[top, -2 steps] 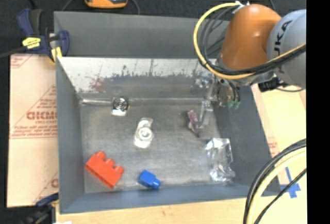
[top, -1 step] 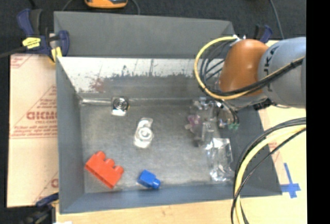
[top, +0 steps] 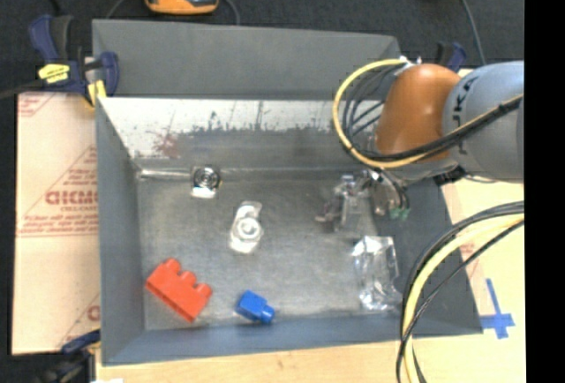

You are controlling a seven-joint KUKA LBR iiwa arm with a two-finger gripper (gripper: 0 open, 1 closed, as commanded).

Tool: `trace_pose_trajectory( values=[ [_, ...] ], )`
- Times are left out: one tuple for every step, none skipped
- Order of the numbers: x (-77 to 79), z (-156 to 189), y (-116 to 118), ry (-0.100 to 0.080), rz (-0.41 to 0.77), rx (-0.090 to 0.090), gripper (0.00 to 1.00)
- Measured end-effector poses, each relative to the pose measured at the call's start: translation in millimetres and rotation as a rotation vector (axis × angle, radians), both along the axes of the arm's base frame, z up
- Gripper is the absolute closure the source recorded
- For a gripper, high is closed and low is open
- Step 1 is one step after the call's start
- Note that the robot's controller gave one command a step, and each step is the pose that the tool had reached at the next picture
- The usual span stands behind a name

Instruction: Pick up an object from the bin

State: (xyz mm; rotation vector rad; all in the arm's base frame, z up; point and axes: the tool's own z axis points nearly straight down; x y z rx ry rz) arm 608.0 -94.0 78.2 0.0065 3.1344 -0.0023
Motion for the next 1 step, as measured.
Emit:
trace_pose_trajectory(
  values=[
    [4.4, 171.8, 4.3, -0.007, 0.018, -0.002, 1.00]
  ],
)
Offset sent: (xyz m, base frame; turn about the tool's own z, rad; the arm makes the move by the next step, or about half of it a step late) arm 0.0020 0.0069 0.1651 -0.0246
